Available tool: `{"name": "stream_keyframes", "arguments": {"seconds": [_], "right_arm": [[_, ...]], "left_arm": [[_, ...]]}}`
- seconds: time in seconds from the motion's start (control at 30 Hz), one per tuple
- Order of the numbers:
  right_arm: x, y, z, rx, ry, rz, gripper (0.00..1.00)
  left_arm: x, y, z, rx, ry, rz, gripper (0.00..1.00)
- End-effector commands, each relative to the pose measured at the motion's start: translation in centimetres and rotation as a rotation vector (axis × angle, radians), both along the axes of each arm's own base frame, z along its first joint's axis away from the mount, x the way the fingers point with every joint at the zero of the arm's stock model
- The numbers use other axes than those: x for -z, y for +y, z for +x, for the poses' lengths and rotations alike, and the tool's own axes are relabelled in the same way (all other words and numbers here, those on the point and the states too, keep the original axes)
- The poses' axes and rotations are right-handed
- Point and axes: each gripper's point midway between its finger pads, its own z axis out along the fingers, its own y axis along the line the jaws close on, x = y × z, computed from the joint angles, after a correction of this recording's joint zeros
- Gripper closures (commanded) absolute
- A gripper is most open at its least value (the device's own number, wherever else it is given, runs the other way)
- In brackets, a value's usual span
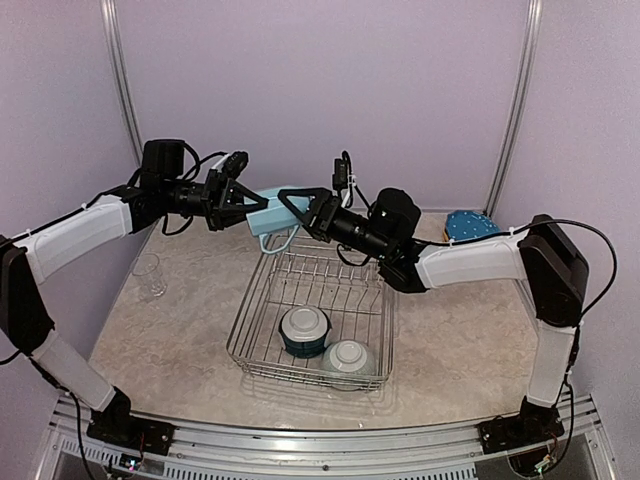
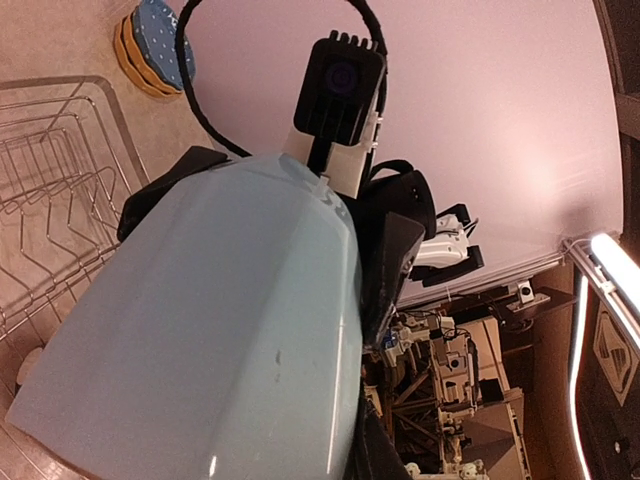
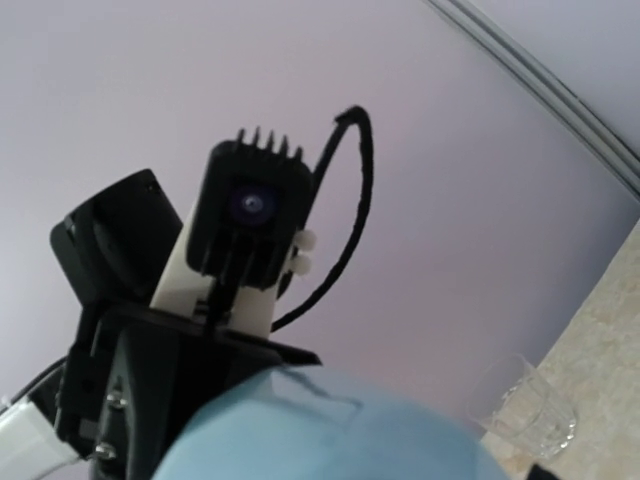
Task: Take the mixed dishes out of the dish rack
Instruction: Pass from the right arm to the left, then place the cup at the center of the board.
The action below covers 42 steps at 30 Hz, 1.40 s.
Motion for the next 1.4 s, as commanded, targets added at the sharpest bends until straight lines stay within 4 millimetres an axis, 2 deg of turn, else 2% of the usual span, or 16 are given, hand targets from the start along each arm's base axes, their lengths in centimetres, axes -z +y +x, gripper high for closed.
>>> {"name": "stream_keyframes", "arguments": {"seconds": [0.0,0.07,0.17,0.23,0.37,0.43,0.53,0.73,0.83,1.03,1.23,1.33,1.37], "right_arm": [[-3.7,-0.4,-0.5,0.006,-0.077,0.109,1.00],[-3.2,-0.4,-0.4,0.006,-0.069,0.097,0.94],[-2.7,-0.6,-0.5,0.014,-0.070,0.081,0.78],[-2.5,-0.8,-0.5,0.020,-0.074,0.069,0.60],[-0.8,-1.4,0.1,0.047,-0.032,0.020,0.22],[-0.1,-1.9,0.2,0.057,-0.023,0.007,0.11],[0.4,-2.8,0.2,0.068,-0.023,0.001,0.01],[0.1,-4.6,0.0,0.076,-0.043,0.001,0.00],[1.3,-5.2,0.6,0.119,-0.022,-0.081,0.00],[2.0,-6.7,0.8,0.198,-0.028,-0.201,0.00],[2.3,-7.7,0.8,0.248,-0.049,-0.289,0.00],[2.4,-8.0,0.8,0.261,-0.052,-0.308,0.00],[2.3,-8.1,0.8,0.264,-0.054,-0.311,0.00]], "left_arm": [[0.1,-0.2,-0.3,0.019,-0.019,-0.011,0.94],[-0.1,-0.2,-0.4,0.017,-0.033,-0.012,1.00],[-0.5,0.2,-0.4,0.002,-0.061,-0.009,1.00],[-0.9,0.5,-0.4,-0.014,-0.081,-0.010,1.00],[-1.7,1.5,-0.2,-0.049,-0.127,-0.012,1.00],[-2.3,1.9,-0.4,-0.061,-0.155,-0.016,1.00],[-3.0,2.4,-0.6,-0.075,-0.193,-0.022,1.00],[-3.0,3.3,0.1,-0.130,-0.220,0.015,1.00],[-1.6,4.6,2.1,-0.279,-0.232,0.167,1.00],[3.2,11.4,7.5,-0.667,-0.142,0.571,1.00],[7.5,16.9,10.0,-0.827,0.076,0.744,1.00],[9.6,18.8,10.6,-0.854,0.166,0.849,1.00],[10.9,19.2,11.0,-0.846,0.197,0.892,1.00]]}}
